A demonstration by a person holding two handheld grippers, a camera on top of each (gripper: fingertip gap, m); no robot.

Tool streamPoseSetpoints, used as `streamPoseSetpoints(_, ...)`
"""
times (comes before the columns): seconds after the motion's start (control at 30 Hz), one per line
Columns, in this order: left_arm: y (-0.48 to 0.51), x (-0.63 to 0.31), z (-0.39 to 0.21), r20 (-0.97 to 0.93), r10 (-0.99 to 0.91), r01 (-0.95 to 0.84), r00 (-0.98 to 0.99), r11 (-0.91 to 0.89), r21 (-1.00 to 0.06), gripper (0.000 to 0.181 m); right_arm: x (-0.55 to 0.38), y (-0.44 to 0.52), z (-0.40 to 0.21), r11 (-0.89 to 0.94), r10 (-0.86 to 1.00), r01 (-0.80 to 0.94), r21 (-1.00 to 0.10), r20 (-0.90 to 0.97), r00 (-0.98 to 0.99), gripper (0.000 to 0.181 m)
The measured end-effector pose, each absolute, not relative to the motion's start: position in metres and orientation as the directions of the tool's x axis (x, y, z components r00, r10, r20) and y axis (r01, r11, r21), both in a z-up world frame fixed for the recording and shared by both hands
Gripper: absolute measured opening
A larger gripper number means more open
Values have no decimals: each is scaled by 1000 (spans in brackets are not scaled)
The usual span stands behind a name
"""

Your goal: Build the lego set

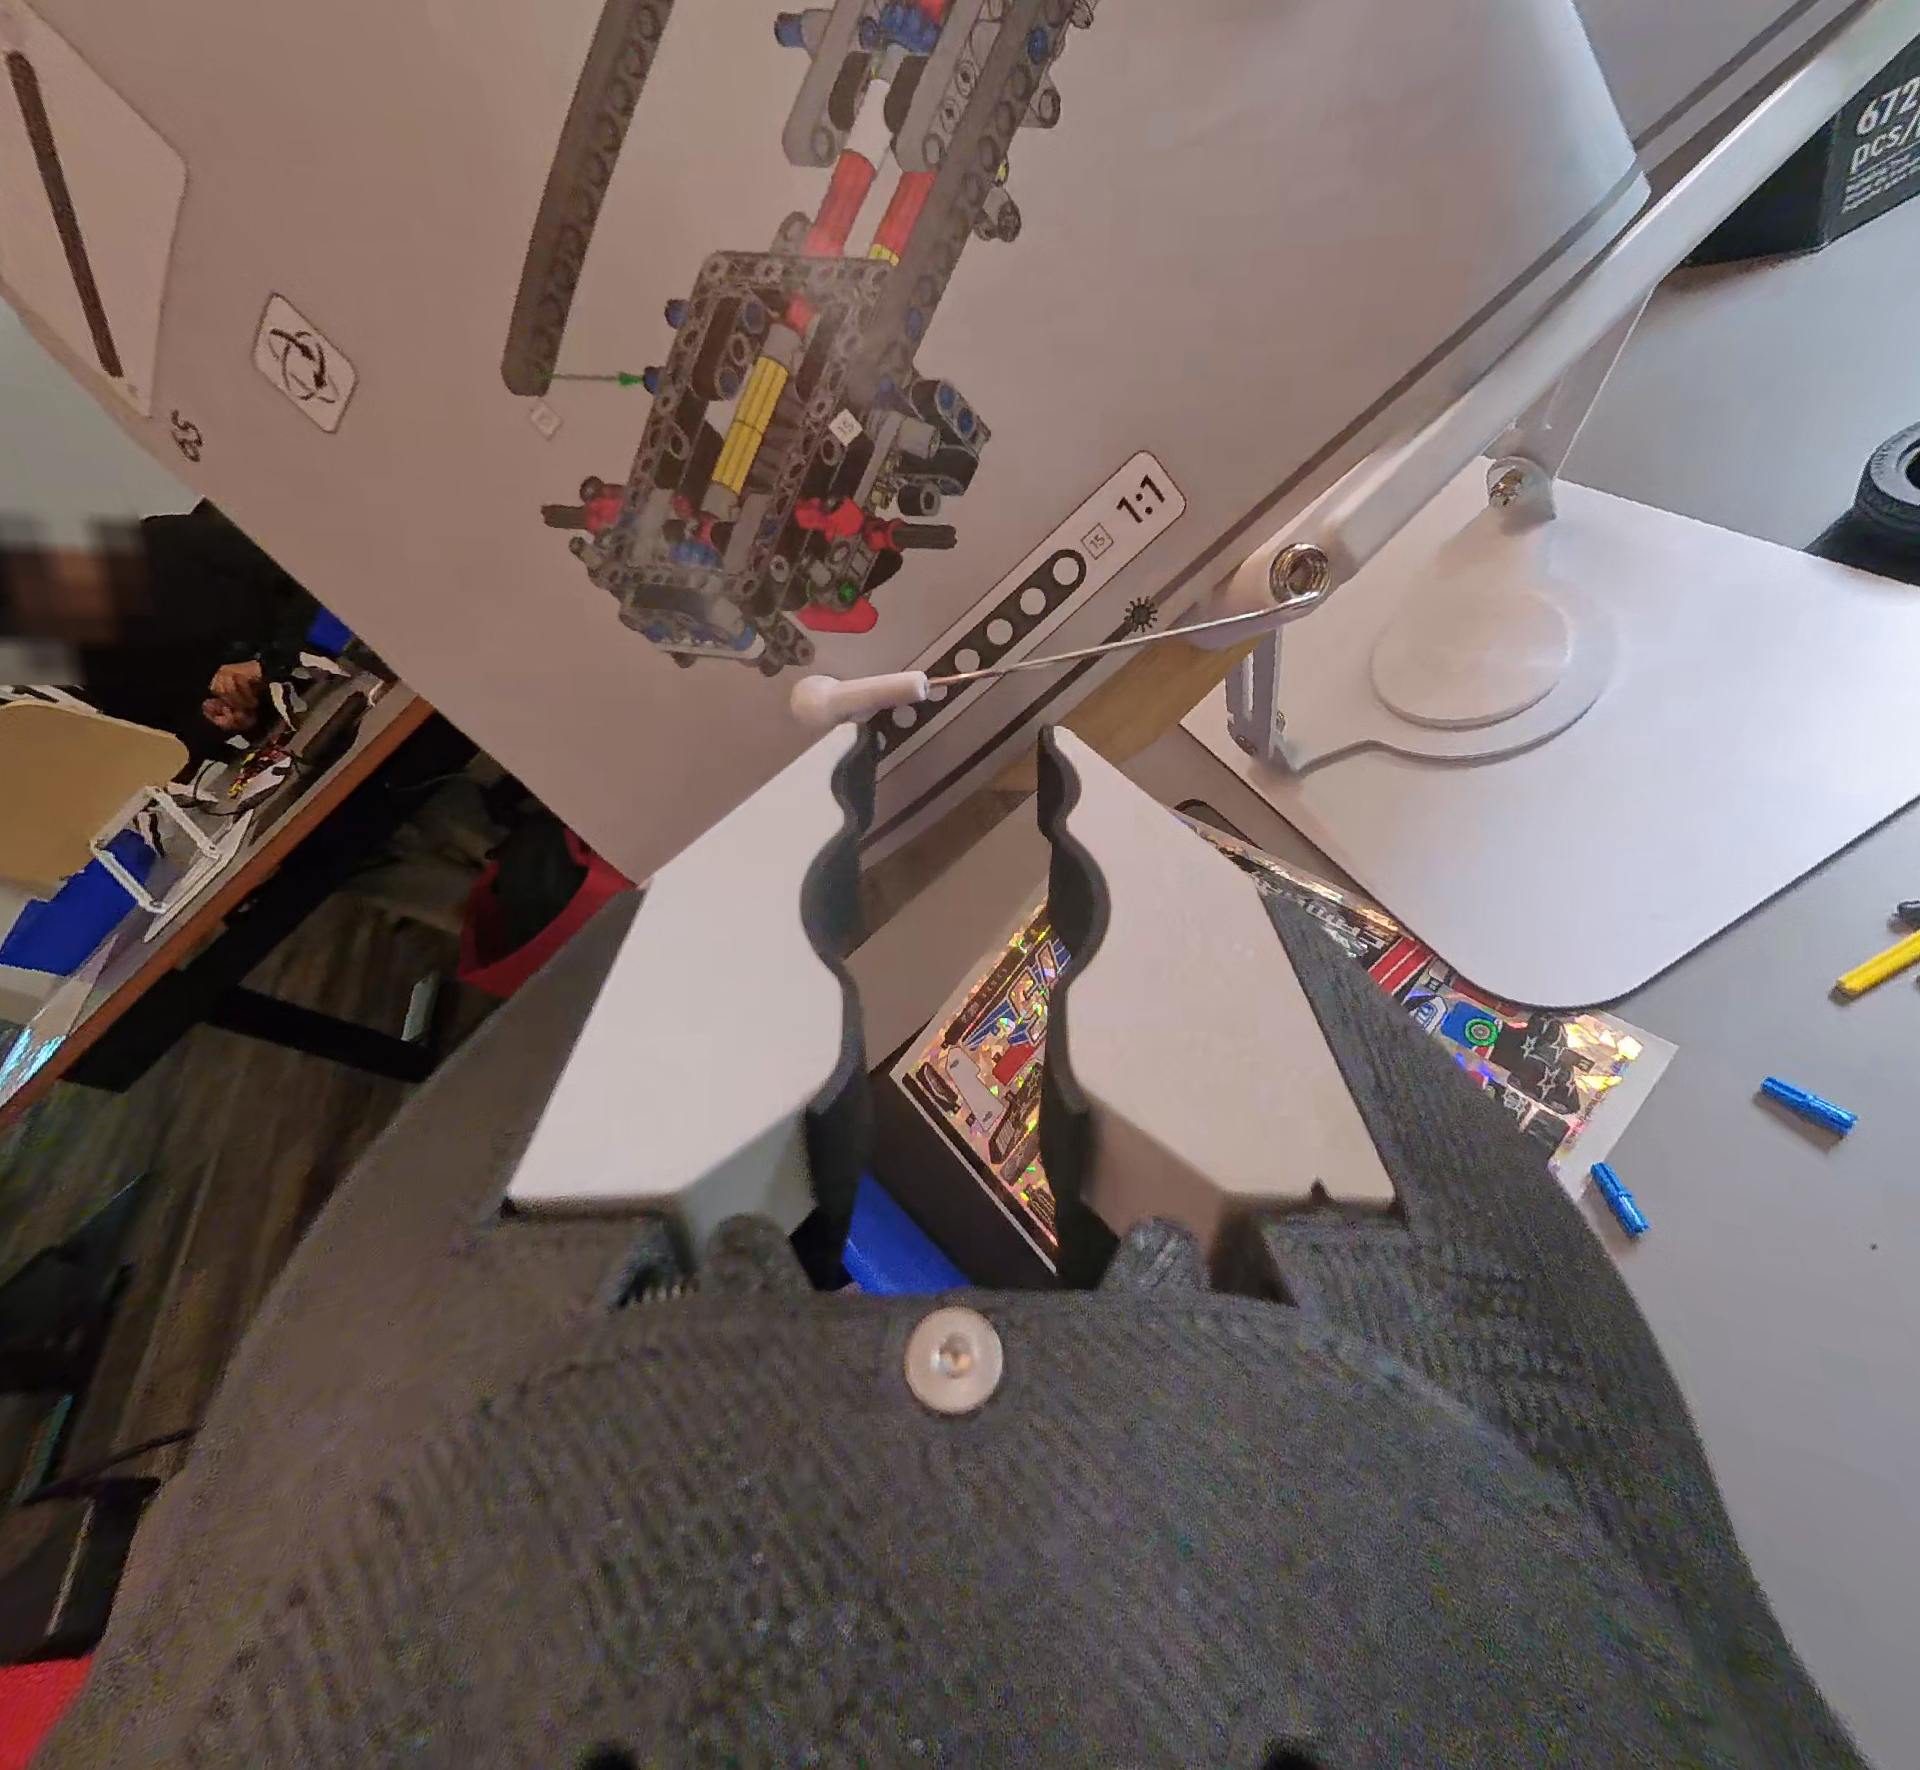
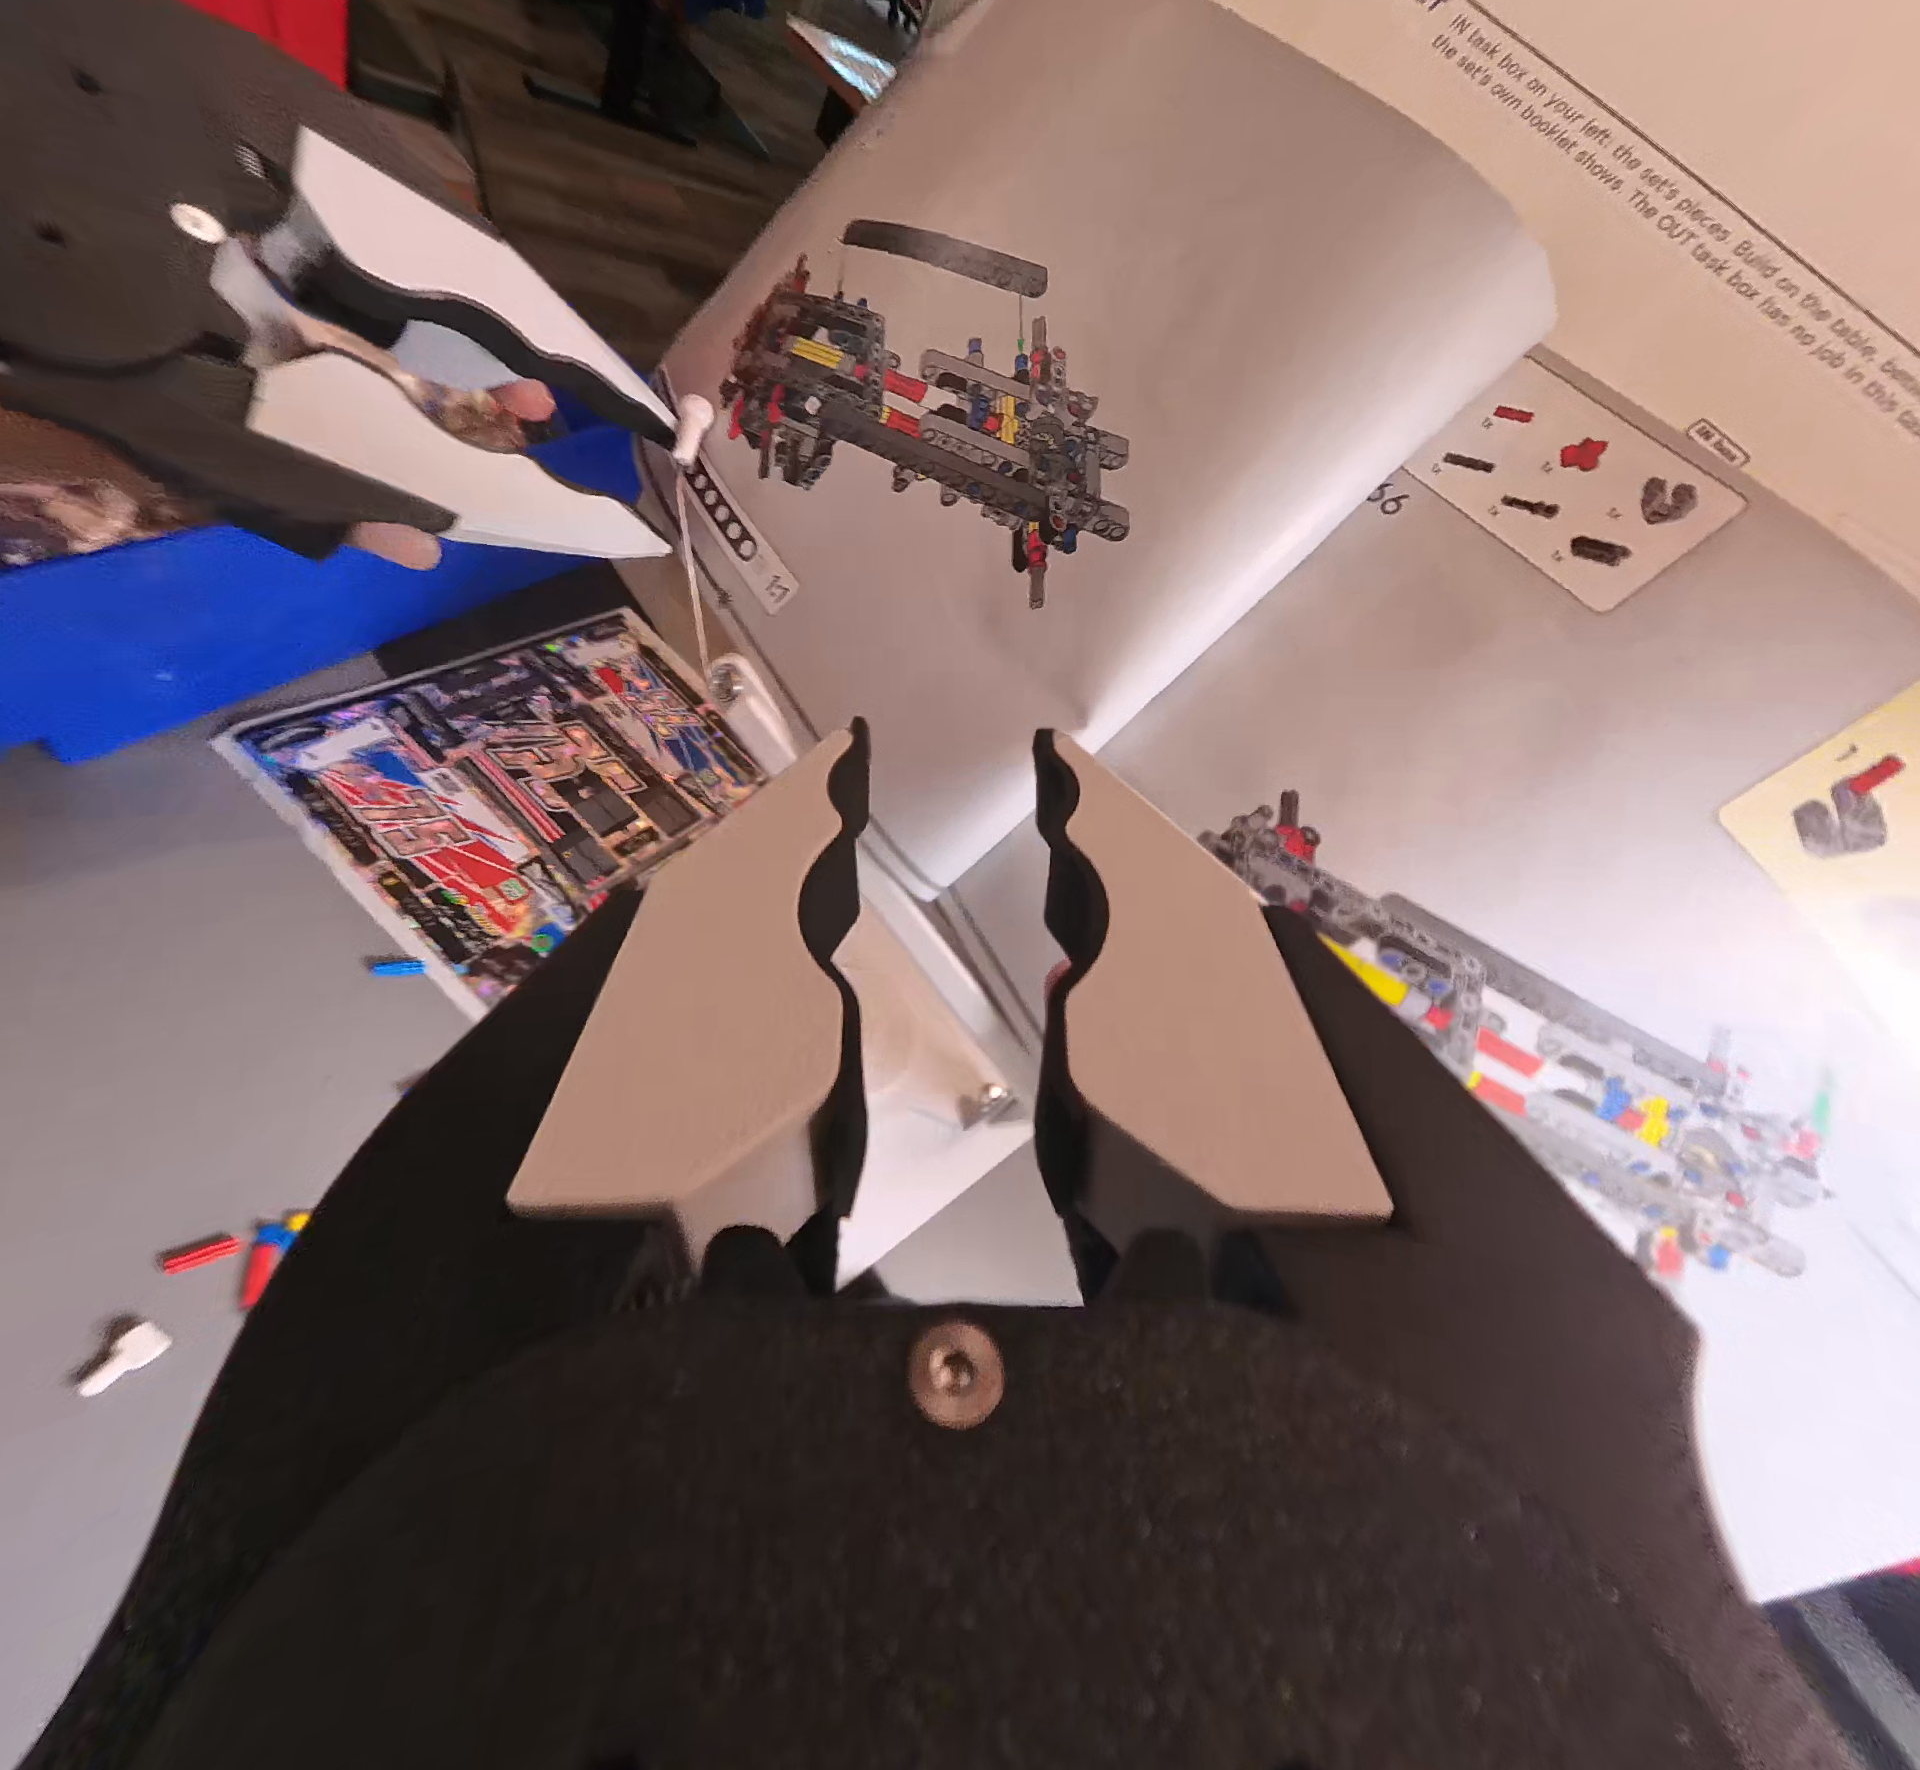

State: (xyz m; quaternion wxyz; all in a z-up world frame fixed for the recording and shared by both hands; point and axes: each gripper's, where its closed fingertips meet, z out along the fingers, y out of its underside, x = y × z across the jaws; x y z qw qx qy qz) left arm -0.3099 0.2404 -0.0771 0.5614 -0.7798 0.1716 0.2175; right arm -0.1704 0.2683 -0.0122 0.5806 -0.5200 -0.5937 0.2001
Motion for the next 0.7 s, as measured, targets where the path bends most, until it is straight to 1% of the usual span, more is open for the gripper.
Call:
streamPoseSetpoints(0.23,242,-320,-70,-513,-6,-489,858,-310,-815,16,-102,218,-14,325,903,239,-915,375,210,29)
streamPoseSetpoints(0.4,247,-313,-58,-489,-14,-473,872,-282,-835,12,-43,199,-30,277,913,219,-935,328,242,30)
streamPoseSetpoints(0.57,243,-309,-58,-504,-1,-483,863,-290,-826,20,16,191,-45,213,913,214,-953,272,304,32)
streamPoseSetpoints(0.7,230,-321,-36,-426,38,-410,904,-208,-888,24,66,178,-55,179,898,181,-967,236,370,33)
